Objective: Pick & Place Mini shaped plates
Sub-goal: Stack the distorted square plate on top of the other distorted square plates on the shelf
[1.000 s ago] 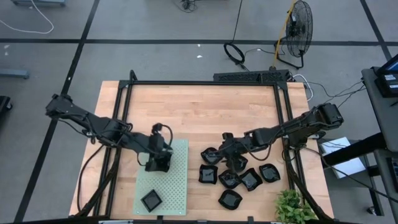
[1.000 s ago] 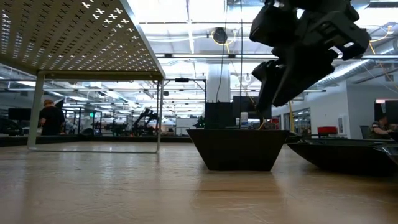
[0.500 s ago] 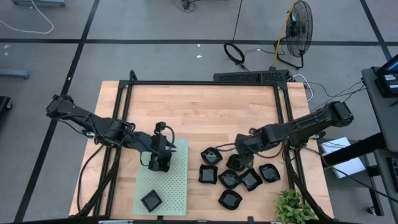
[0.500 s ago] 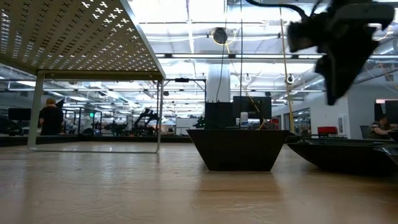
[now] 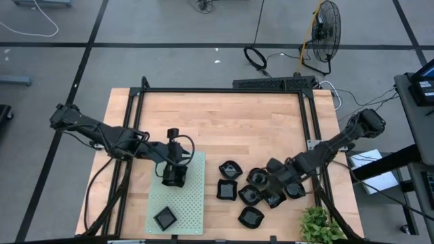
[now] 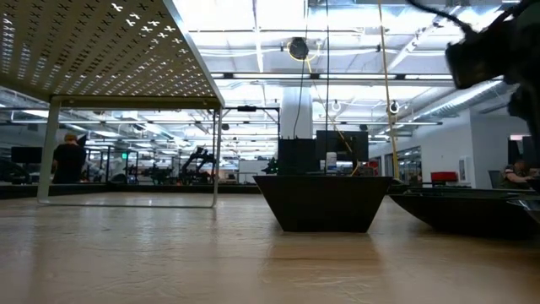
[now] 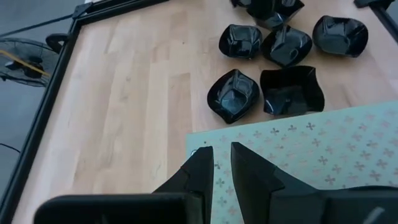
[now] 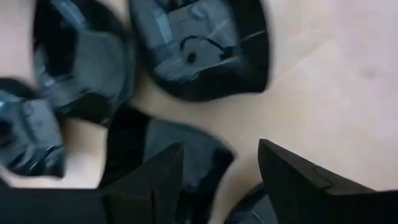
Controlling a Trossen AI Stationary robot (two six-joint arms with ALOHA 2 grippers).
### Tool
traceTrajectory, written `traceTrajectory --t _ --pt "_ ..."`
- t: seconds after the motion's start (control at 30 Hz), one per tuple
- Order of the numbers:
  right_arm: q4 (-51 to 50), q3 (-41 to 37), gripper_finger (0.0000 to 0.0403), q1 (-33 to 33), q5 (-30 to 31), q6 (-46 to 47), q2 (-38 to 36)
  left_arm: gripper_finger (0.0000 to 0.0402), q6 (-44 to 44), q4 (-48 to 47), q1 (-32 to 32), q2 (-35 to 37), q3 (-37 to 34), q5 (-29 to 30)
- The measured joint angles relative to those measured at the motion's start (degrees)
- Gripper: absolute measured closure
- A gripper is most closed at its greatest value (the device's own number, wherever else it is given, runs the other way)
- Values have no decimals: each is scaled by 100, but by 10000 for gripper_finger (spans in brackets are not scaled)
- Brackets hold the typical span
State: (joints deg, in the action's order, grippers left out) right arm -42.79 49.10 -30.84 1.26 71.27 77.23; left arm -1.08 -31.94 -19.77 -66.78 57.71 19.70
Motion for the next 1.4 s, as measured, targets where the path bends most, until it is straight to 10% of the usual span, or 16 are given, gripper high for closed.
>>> traceTrajectory --t 0.97,1.4 --pt "101 -208 279 -550 107 923 513 339 92 -260 0 0 2 -7" --pt "269 -347 391 -511 -101 662 396 339 88 -258 0 0 2 -7"
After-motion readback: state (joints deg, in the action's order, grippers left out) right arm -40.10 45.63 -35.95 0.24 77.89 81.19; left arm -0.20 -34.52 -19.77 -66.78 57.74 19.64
